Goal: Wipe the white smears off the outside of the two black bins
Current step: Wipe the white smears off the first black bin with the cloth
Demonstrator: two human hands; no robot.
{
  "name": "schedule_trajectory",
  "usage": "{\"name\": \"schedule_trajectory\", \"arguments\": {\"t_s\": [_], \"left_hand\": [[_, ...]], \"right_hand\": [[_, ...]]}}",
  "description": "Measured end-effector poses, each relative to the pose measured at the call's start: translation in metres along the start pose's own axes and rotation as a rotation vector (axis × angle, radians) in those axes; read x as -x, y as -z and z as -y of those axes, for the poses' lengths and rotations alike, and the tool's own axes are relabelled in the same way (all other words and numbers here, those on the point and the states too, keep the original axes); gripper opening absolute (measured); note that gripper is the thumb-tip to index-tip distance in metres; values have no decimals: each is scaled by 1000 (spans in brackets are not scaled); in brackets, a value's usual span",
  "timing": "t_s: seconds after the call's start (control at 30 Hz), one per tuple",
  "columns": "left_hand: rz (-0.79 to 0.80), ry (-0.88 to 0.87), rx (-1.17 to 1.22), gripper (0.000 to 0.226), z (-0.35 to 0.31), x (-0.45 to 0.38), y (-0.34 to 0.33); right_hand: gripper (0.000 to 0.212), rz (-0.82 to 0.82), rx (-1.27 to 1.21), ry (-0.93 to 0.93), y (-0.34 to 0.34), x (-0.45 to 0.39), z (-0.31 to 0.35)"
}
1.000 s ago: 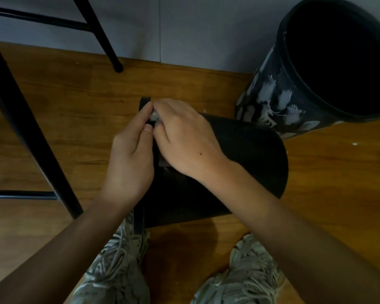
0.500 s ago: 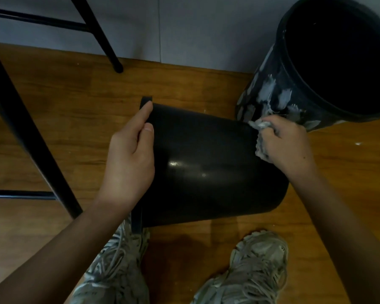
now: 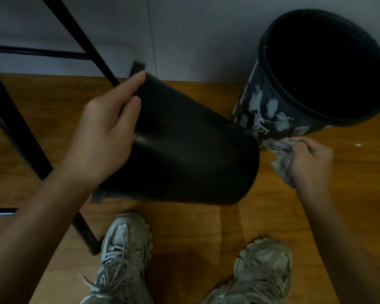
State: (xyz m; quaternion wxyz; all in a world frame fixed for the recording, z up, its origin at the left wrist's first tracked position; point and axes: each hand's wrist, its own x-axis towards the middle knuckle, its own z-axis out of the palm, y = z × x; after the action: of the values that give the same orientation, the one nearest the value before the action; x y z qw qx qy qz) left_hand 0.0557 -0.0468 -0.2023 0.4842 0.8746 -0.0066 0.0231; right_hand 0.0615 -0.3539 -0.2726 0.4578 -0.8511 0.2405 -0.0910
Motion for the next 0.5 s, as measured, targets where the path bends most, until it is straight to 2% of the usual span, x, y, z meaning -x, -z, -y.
{"name": "schedule_trajectory", "arguments": {"t_s": [0.1, 0.2, 0.33, 0.5], "left_hand": [[-6, -109, -172, 46, -20, -17, 8], [-8, -252, -444, 47, -38, -34, 1], [134, -456, -748, 47, -54, -52, -29], [192, -589, -1072, 56, -69, -69, -79]], "right_hand": [[25, 7, -45, 8, 3, 4, 4], [27, 50, -70, 5, 3, 9, 9], [27, 100, -67, 23, -1, 16, 12], [33, 136, -89, 49, -3, 23, 12]]}}
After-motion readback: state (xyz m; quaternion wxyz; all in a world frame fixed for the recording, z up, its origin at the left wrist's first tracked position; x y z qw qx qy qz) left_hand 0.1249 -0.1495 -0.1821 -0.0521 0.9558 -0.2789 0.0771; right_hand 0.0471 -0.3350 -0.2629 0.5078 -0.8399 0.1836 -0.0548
